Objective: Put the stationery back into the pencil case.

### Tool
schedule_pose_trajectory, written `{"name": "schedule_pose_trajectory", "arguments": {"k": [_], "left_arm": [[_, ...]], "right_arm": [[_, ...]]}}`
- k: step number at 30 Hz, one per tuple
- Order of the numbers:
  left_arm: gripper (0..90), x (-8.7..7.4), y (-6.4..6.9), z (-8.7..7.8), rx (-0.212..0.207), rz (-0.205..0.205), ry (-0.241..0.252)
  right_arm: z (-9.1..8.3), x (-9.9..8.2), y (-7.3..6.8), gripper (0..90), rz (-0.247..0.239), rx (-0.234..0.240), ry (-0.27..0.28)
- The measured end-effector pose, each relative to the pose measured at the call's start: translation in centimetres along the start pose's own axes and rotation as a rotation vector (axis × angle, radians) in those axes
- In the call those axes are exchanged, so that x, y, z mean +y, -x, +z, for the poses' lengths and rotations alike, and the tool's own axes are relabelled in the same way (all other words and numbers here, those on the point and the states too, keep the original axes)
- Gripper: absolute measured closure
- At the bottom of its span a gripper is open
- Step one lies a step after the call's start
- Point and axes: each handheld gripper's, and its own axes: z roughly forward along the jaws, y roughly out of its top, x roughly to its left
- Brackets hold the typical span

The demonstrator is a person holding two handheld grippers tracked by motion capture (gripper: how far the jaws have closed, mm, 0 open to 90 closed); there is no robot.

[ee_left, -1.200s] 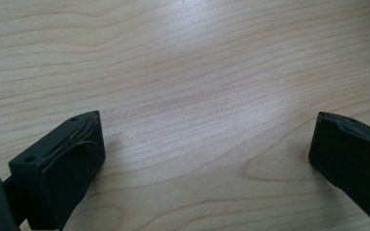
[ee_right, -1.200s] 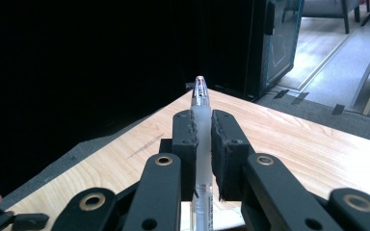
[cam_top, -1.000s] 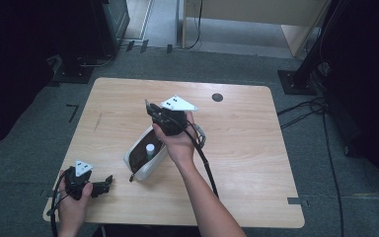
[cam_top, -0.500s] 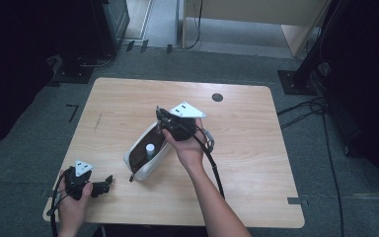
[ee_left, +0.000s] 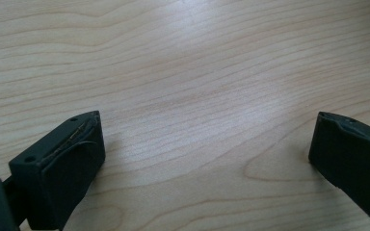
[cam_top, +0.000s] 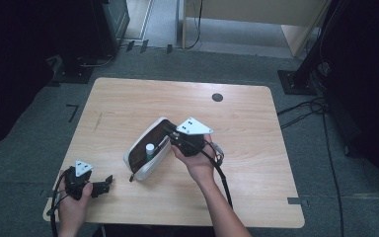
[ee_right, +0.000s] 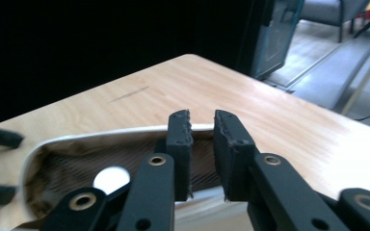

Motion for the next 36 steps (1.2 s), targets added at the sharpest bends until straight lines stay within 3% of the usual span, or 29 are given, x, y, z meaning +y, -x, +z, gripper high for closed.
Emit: {"name": "schedule_pose_trajectory", "arguments": {"k": [7, 15, 22, 26, 30, 36], "left_arm": [[0.0, 0.0, 0.0, 0.0, 0.0, 0.0, 0.0], [0.0, 0.0, 0.0, 0.0, 0.0, 0.0, 0.0], [0.0, 0.0, 0.0, 0.0, 0.0, -0.003, 0.003], [0.0, 0.0, 0.0, 0.0, 0.001, 0.0, 0.001], [0.0, 0.0, 0.0, 0.0, 0.0, -0.002, 0.002], [0.0, 0.0, 0.0, 0.0, 0.0, 0.0, 0.0]], "right_arm": [[-0.7, -0.5, -0.5, 69.2, 0.001, 0.041, -0.002], [-2.1, -1.5, 0.4, 54.9, 0.036, -0.017, -0.006], [-3.5, -2.6, 1.7, 42.4, 0.066, -0.038, -0.041], [-4.6, -3.2, 2.5, 32.3, 0.084, -0.072, -0.069], [-5.6, -3.9, 3.3, 14.1, 0.113, -0.121, -0.109], [-7.1, -5.6, 4.8, 0.0, 0.17, -0.157, -0.158]]}}
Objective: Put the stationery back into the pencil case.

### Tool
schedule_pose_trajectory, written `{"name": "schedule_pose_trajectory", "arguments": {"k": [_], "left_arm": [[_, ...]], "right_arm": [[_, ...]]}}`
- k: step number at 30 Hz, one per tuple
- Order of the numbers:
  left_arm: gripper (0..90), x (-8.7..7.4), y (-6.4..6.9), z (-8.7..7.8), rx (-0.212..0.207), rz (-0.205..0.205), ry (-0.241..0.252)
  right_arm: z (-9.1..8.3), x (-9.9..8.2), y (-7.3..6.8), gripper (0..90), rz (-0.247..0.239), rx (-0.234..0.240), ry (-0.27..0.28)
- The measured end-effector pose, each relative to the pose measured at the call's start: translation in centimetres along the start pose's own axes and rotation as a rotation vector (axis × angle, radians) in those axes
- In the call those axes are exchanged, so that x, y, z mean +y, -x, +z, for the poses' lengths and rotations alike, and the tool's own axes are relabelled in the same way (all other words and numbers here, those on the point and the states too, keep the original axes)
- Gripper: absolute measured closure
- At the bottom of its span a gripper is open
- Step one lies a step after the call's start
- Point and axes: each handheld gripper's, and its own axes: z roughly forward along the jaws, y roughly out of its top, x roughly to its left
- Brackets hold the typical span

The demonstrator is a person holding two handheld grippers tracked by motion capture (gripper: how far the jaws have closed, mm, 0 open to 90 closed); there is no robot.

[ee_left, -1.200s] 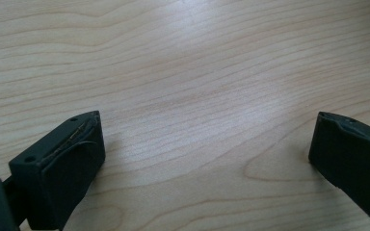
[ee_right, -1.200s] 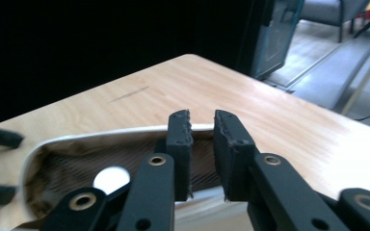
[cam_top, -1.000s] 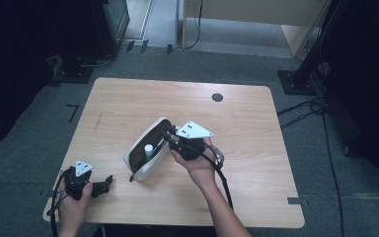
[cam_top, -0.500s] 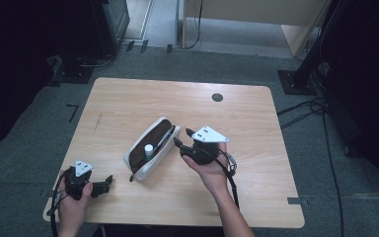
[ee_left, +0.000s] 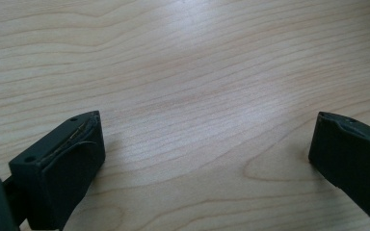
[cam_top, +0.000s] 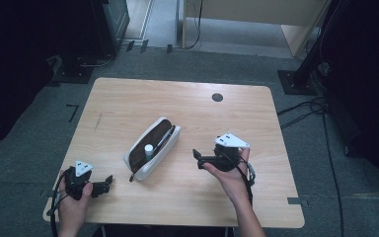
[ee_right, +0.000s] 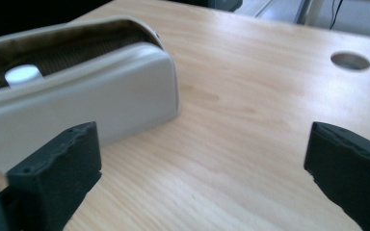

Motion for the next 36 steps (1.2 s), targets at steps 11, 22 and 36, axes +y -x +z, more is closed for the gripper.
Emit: {"name": "schedule_pose_trajectory", "arguments": {"k": [11, 22, 36], "left_arm": [[0.0, 0.0, 0.0, 0.0, 0.0, 0.0, 0.0], [0.0, 0.0, 0.0, 0.0, -0.001, -0.001, 0.001], [0.0, 0.0, 0.0, 0.0, 0.0, -0.003, 0.001]], "right_arm": [[-2.0, -3.4, 3.1, 0.0, 0.043, -0.048, -0.034], [-3.6, -6.7, 6.0, 0.0, 0.082, -0.119, -0.077], [-6.9, -10.7, 10.1, 0.0, 0.142, -0.22, -0.129]]}}
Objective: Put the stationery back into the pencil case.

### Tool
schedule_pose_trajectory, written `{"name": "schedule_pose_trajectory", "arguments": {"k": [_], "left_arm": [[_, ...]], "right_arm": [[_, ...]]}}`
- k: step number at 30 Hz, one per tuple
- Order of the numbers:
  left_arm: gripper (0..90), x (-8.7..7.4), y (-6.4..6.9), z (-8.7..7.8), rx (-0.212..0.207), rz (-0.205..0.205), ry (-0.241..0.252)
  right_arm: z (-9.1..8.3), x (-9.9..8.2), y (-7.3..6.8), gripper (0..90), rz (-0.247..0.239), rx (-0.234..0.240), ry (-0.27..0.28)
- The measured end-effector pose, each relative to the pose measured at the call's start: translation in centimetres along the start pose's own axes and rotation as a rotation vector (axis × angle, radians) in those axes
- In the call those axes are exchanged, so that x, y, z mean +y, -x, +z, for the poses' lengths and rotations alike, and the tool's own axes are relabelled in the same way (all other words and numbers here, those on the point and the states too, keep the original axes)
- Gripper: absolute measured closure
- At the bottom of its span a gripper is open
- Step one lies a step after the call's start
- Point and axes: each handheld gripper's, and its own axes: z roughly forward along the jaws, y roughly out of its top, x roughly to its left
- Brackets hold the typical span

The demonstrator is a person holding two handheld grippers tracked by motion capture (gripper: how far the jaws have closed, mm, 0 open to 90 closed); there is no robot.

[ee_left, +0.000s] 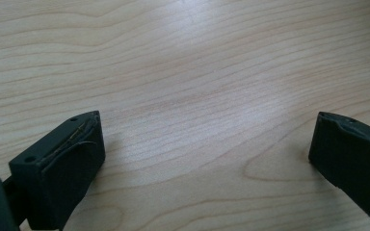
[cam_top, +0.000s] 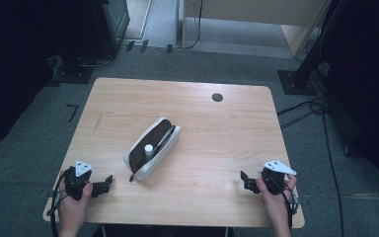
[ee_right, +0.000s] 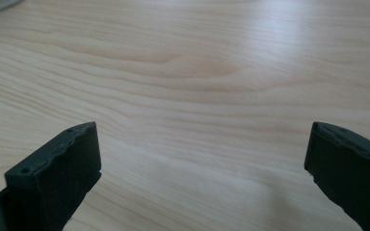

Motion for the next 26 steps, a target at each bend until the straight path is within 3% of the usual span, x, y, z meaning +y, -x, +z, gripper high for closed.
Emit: {"name": "schedule_pose_trajectory", "arguments": {"k": [5, 7, 12, 14, 26], "left_arm": [[0.0, 0.0, 0.0, 0.0, 0.0, 0.0, 0.0], [0.0, 0.0, 0.0, 0.0, 0.0, 0.002, -0.001], [0.0, 0.0, 0.0, 0.0, 0.0, 0.0, 0.0], [0.0, 0.0, 0.0, 0.0, -0.001, 0.0, 0.0], [0.0, 0.0, 0.0, 0.0, 0.0, 0.001, -0.001]], "right_arm": [[-0.7, -1.3, 1.8, 0.0, 0.022, -0.053, -0.029], [-1.0, -1.9, 2.5, 0.0, 0.023, -0.097, -0.049], [-1.5, -2.8, 4.0, 0.0, 0.06, -0.115, -0.075], [-1.6, -2.9, 4.0, 0.0, 0.026, -0.146, -0.095], [-1.6, -3.0, 4.0, 0.0, 0.02, -0.14, -0.095]]}}
